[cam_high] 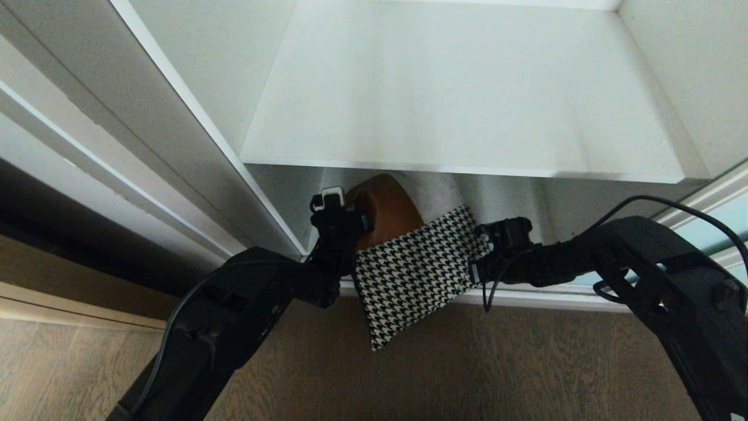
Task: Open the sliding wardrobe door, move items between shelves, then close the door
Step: Place the pillow on the lower shelf
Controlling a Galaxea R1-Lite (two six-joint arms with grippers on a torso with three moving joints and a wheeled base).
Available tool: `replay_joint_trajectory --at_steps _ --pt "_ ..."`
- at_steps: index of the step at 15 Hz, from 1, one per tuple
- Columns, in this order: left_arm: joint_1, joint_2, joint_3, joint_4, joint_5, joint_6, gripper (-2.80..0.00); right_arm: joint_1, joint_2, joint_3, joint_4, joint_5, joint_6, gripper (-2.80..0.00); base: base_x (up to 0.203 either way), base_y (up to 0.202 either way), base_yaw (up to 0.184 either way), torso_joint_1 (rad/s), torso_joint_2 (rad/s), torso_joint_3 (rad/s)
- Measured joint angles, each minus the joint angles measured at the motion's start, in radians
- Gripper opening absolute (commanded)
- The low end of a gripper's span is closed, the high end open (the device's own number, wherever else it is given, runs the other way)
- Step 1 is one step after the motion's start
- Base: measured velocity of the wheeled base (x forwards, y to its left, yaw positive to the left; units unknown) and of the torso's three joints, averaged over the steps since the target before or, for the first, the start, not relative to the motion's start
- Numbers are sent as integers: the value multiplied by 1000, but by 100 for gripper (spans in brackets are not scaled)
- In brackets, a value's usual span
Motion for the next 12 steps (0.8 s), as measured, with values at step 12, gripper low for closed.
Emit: replay_joint_trajectory --at_steps 12 --pt "2 -9 0 4 -5 -10 -280 26 105 -97 126 -109 -51 -280 0 0 0 0 0 0"
